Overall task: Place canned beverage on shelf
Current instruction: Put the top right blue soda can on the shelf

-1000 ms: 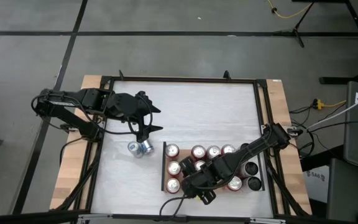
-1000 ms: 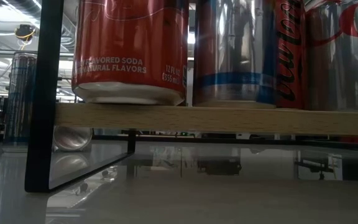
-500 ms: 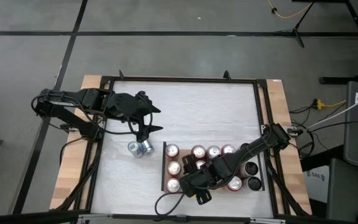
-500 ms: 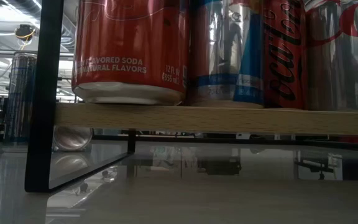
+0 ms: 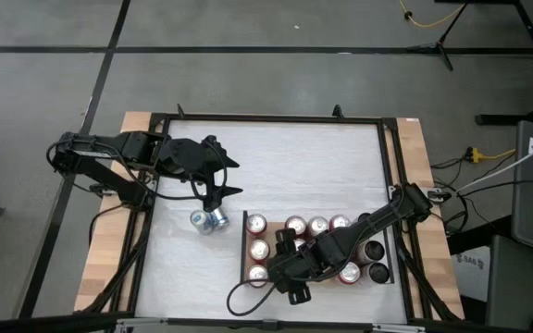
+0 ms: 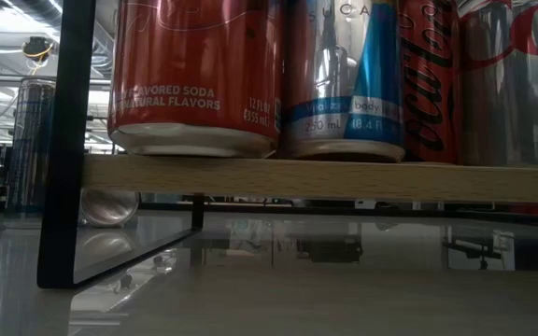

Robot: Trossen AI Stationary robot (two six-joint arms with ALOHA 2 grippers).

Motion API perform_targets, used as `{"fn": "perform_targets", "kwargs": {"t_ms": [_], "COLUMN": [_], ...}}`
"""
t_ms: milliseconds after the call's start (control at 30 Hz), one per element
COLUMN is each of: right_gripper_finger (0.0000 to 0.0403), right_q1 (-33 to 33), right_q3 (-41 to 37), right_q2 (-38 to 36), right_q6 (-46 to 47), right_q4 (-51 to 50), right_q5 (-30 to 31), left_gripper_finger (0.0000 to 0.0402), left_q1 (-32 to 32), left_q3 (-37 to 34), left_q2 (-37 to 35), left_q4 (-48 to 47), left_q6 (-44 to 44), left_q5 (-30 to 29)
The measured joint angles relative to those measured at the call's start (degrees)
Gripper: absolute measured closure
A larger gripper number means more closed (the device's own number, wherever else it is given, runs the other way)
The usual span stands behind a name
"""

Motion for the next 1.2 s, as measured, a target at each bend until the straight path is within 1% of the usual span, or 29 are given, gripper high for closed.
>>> {"fn": "perform_targets", "kwargs": {"t_ms": [133,400,1200], "right_gripper_finger": [0.0154,0.0132,0.0129], "right_q1": [0.0,-0.04,-0.07], "right_q3": [0.0,0.0,0.0], "right_q2": [0.0,0.0,-0.05], "right_q6": [-0.04,-0.02,-0.07], "right_q4": [0.0,0.01,-0.01], "right_q5": [-0.02,-0.11,-0.7], "left_gripper_finger": [0.0079,0.0079,0.0079], "left_q1": [0.0,0.0,0.0], "left_q3": [0.0,0.0,0.0], "left_q2": [0.0,0.0,0.0], "left_q4": [0.0,-0.02,0.0], "left_q6": [0.0,0.0,0.0], "left_q5": [-0.01,-0.01,-0.01]}}
